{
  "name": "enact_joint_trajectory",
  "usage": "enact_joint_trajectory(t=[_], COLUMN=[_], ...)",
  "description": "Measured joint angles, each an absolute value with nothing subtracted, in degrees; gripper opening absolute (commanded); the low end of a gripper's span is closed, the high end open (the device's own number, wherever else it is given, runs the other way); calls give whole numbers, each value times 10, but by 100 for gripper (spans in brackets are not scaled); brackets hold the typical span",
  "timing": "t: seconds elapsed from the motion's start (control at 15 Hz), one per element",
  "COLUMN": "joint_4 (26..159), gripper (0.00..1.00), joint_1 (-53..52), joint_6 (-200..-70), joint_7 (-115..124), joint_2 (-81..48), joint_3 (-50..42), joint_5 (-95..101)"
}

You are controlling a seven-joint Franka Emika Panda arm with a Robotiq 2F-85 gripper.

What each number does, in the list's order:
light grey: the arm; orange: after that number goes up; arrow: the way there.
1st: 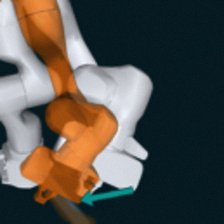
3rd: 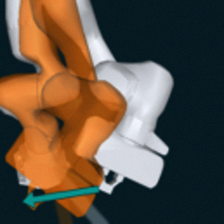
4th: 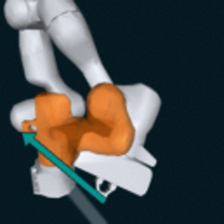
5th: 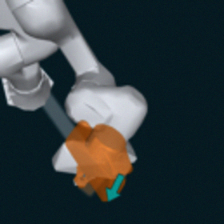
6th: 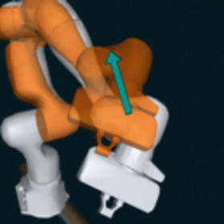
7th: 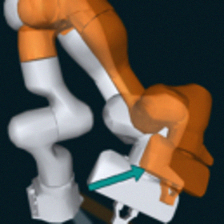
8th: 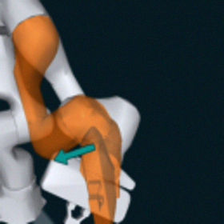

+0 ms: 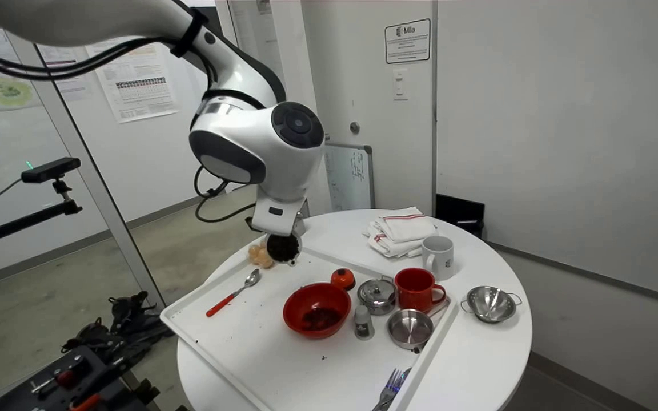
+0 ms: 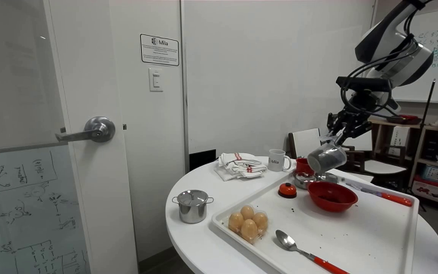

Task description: Pour some contents from the cylinder into the bowl

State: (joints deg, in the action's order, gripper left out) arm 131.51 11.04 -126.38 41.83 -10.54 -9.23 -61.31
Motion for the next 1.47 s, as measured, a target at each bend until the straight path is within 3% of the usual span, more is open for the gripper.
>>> enact_joint_trajectory(t=[0.67, 1.13, 1.47], joint_4=[1312, 1314, 1309], gripper=[9, 9, 9], joint_1=[34, -46, -108], joint_6=[-1282, -1365, -1349], joint_7=[523, 790, 966], joint_2=[-106, -116, -151], joint_3=[-72, -51, -41], joint_5=[-386, -107, 92])
